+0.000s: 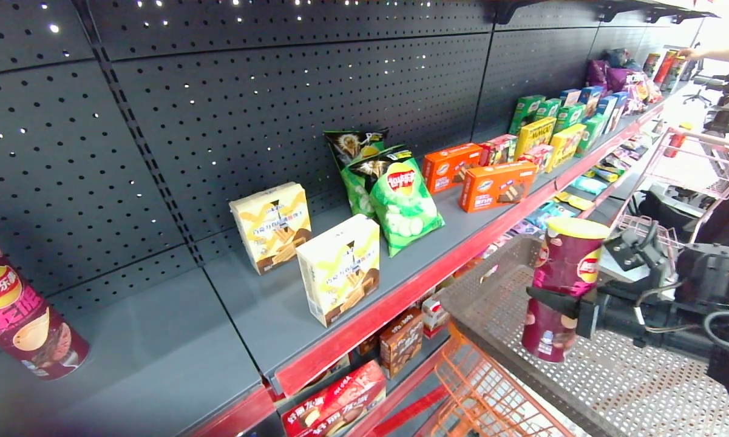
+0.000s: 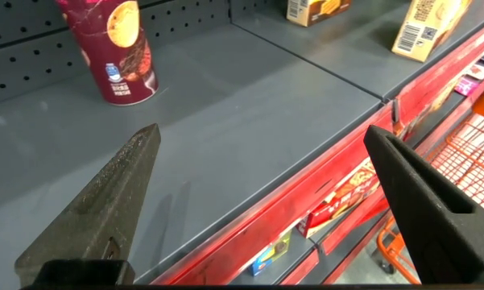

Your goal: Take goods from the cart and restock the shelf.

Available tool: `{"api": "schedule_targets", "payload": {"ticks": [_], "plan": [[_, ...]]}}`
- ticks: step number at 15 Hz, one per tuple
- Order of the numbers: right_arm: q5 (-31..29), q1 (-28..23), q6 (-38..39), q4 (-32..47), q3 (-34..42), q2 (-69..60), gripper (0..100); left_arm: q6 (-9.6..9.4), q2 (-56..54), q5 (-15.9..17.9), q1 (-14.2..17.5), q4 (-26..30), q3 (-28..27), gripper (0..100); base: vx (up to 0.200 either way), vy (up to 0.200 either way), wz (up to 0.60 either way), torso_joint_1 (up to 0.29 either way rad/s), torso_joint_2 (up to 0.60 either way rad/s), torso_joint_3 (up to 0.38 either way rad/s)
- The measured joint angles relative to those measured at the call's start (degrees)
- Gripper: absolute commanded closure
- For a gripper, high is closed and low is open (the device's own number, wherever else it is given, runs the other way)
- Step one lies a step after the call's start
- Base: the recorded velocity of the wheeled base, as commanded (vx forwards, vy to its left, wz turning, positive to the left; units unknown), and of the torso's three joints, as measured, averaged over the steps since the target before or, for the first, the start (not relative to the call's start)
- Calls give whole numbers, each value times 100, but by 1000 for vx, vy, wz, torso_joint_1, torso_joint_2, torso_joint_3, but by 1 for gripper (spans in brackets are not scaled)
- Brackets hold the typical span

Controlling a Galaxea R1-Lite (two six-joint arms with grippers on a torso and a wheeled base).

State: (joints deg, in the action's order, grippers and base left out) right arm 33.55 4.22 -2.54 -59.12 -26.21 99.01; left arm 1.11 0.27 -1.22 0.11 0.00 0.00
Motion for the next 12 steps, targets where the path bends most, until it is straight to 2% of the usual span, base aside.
{"api": "schedule_targets", "payload": {"ticks": [7,10,12], "plan": [[-471,-569,-2,800,1925,-2994,100,0,0,0,-1,0,0,0,0,0,0,0,0,0],[-798,-653,7,1487,2326,-4190,100,0,0,2,2,0,0,0,0,0,0,0,0,0],[-875,-672,24,2294,2352,-4970,100,0,0,2,2,0,0,0,0,0,0,0,0,0]]}}
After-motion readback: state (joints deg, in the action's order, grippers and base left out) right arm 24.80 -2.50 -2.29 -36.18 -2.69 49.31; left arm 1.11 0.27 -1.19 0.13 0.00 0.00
